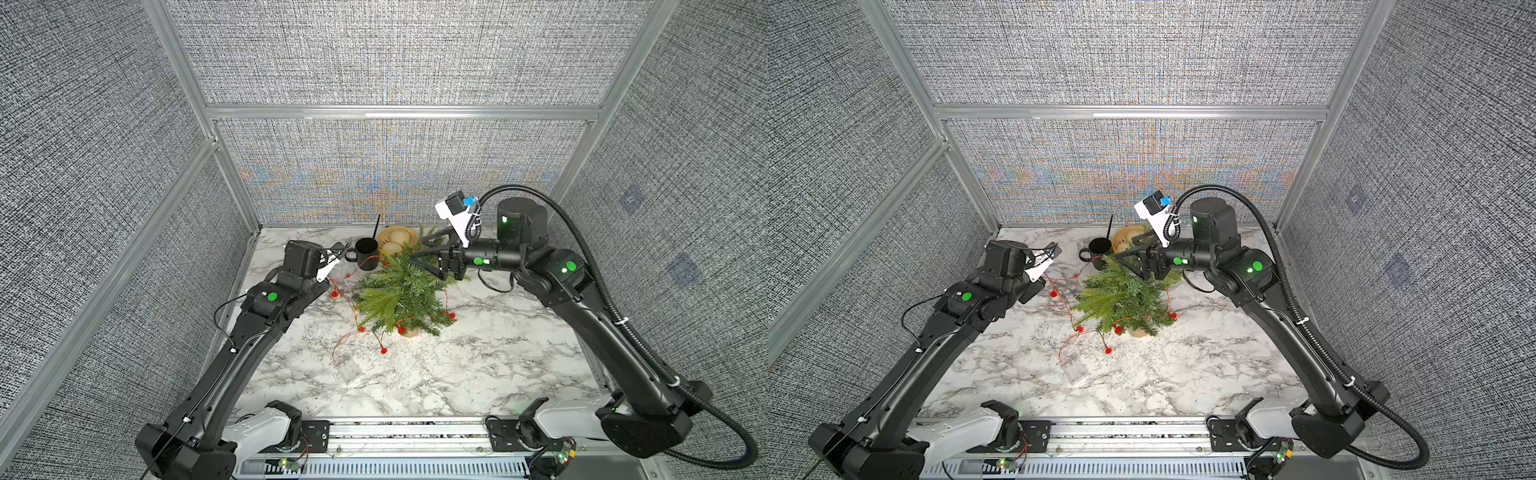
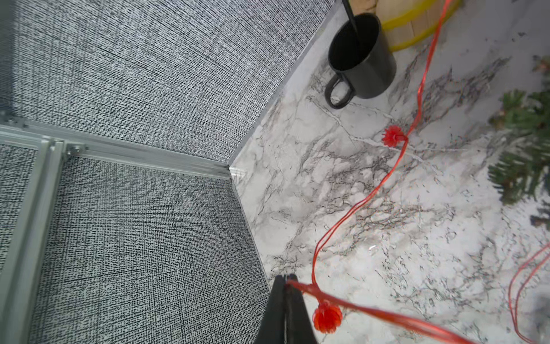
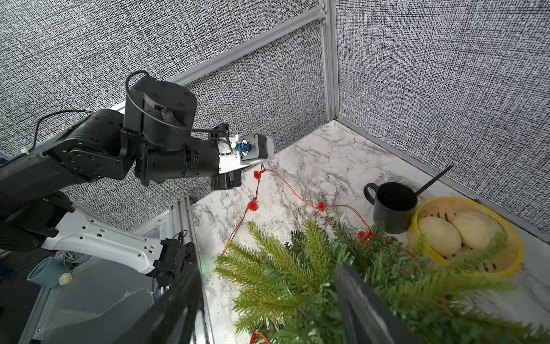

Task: Remove string lights from the small christmas tree
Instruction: Remove the light string from the Christmas tree.

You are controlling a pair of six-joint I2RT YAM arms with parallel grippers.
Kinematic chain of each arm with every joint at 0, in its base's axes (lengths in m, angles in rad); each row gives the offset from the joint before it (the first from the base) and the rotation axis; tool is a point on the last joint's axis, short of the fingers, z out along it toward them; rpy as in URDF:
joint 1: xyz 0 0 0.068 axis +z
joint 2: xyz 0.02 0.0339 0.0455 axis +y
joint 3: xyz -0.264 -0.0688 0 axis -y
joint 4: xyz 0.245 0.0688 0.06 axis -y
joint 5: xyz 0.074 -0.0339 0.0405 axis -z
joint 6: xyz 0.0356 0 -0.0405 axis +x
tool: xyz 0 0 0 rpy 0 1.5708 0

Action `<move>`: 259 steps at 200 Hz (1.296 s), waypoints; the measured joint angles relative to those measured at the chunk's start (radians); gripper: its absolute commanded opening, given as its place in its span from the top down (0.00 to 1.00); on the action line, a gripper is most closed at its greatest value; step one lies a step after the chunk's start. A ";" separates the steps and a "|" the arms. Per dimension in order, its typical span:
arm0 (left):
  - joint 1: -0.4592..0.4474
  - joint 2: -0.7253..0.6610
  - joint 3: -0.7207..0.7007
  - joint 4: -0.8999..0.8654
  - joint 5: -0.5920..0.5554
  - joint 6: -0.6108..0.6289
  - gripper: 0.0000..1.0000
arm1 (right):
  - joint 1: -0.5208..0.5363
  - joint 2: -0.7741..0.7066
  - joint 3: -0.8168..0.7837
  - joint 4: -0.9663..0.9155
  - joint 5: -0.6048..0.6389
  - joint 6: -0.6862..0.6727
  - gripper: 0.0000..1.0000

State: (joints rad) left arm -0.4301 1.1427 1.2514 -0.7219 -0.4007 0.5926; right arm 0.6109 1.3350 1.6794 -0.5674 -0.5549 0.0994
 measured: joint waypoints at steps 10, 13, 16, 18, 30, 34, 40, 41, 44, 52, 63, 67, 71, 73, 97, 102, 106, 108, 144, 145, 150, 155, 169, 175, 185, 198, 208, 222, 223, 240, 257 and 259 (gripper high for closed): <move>0.000 0.003 0.019 0.012 0.001 -0.006 1.00 | -0.002 -0.003 0.000 0.000 0.000 0.000 0.28; 0.000 0.003 0.023 0.013 0.001 -0.008 1.00 | -0.002 -0.004 0.000 0.000 0.000 0.000 0.28; 0.000 0.002 0.030 0.016 0.002 -0.011 1.00 | -0.003 -0.005 0.000 0.000 0.000 0.000 0.28; 0.000 0.001 0.032 0.016 0.003 -0.011 1.00 | -0.003 -0.005 0.000 0.000 0.000 0.000 0.28; 0.000 -0.012 0.048 0.019 0.009 -0.018 1.00 | -0.004 -0.008 0.000 0.000 0.000 0.000 0.28; 0.000 -0.017 0.052 0.018 0.011 -0.018 1.00 | -0.004 -0.008 0.000 0.000 0.000 0.000 0.28; 0.000 -0.027 0.058 0.019 0.013 -0.022 1.00 | -0.005 -0.008 0.000 0.000 0.000 0.000 0.28; 0.000 -0.029 0.059 0.019 0.014 -0.023 1.00 | -0.005 -0.008 0.000 0.000 0.000 0.000 0.28; 0.000 -0.034 0.062 0.019 0.019 -0.024 1.00 | -0.006 -0.008 0.000 0.000 0.000 0.000 0.28; 0.000 -0.049 0.069 0.023 0.035 -0.025 1.00 | -0.006 -0.008 0.000 0.000 0.000 0.000 0.28; 0.000 -0.070 0.073 0.032 0.048 -0.027 1.00 | -0.008 -0.008 -0.001 0.001 0.000 0.000 0.28; 0.000 -0.079 0.073 0.036 0.059 -0.028 1.00 | -0.008 -0.008 -0.002 0.002 0.000 0.000 0.27; 0.000 -0.086 0.073 0.038 0.068 -0.028 1.00 | -0.008 -0.008 -0.002 0.002 0.000 0.000 0.28; 0.000 -0.090 0.073 0.039 0.072 -0.028 1.00 | -0.008 -0.008 -0.003 0.003 0.000 0.000 0.28; 0.000 -0.119 0.077 0.046 0.133 -0.036 1.00 | -0.009 -0.007 -0.005 0.004 0.000 0.001 0.28; 0.000 -0.124 0.078 0.047 0.146 -0.039 1.00 | -0.009 -0.007 -0.005 0.004 0.000 0.001 0.28; 0.000 -0.127 0.080 0.048 0.154 -0.043 1.00 | -0.009 -0.006 -0.005 0.004 0.000 0.001 0.28; 0.000 -0.130 0.082 0.048 0.159 -0.044 1.00 | -0.009 -0.006 -0.005 0.004 0.000 0.002 0.28; 0.000 -0.147 0.110 0.069 0.270 -0.075 1.00 | -0.010 -0.006 -0.005 0.005 0.000 0.004 0.28; 0.000 -0.147 0.111 0.069 0.273 -0.076 1.00 | -0.010 -0.006 -0.005 0.005 0.000 0.004 0.27; 0.000 -0.148 0.115 0.071 0.287 -0.079 1.00 | -0.010 -0.006 -0.005 0.006 0.000 0.004 0.27; 0.000 -0.149 0.120 0.074 0.307 -0.084 1.00 | -0.010 -0.006 -0.005 0.009 0.000 0.004 0.28; 0.000 -0.158 0.127 0.083 0.358 -0.098 1.00 | -0.010 -0.006 -0.005 0.013 0.000 0.004 0.28; 0.000 -0.163 0.127 0.089 0.377 -0.104 1.00 | -0.010 -0.006 -0.005 0.014 0.000 0.004 0.27; 0.000 -0.170 0.129 0.097 0.407 -0.113 1.00 | -0.011 -0.006 -0.005 0.016 0.000 0.004 0.28; 0.000 -0.175 0.134 0.104 0.437 -0.121 1.00 | -0.013 -0.006 -0.005 0.018 -0.001 0.004 0.28; 0.000 -0.176 0.138 0.105 0.454 -0.122 1.00 | -0.014 -0.005 -0.005 0.018 -0.001 0.005 0.28; 0.000 -0.175 0.145 0.105 0.463 -0.123 1.00 | -0.014 -0.003 -0.005 0.018 -0.002 0.005 0.27; 0.000 -0.175 0.146 0.105 0.464 -0.124 1.00 | -0.014 -0.003 -0.005 0.018 -0.002 0.005 0.28; 0.000 -0.178 0.151 0.106 0.478 -0.131 1.00 | -0.014 -0.002 -0.005 0.018 -0.003 0.008 0.28; 0.000 -0.178 0.161 0.106 0.481 -0.142 1.00 | -0.015 -0.002 -0.005 0.018 -0.003 0.008 0.28; 0.000 -0.178 0.163 0.106 0.481 -0.145 1.00 | -0.015 -0.001 -0.005 0.018 -0.003 0.008 0.27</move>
State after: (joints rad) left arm -0.4305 0.9649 1.4143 -0.6159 0.0803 0.4480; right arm 0.5957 1.3338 1.6741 -0.5491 -0.5583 0.1074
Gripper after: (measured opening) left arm 0.048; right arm 0.724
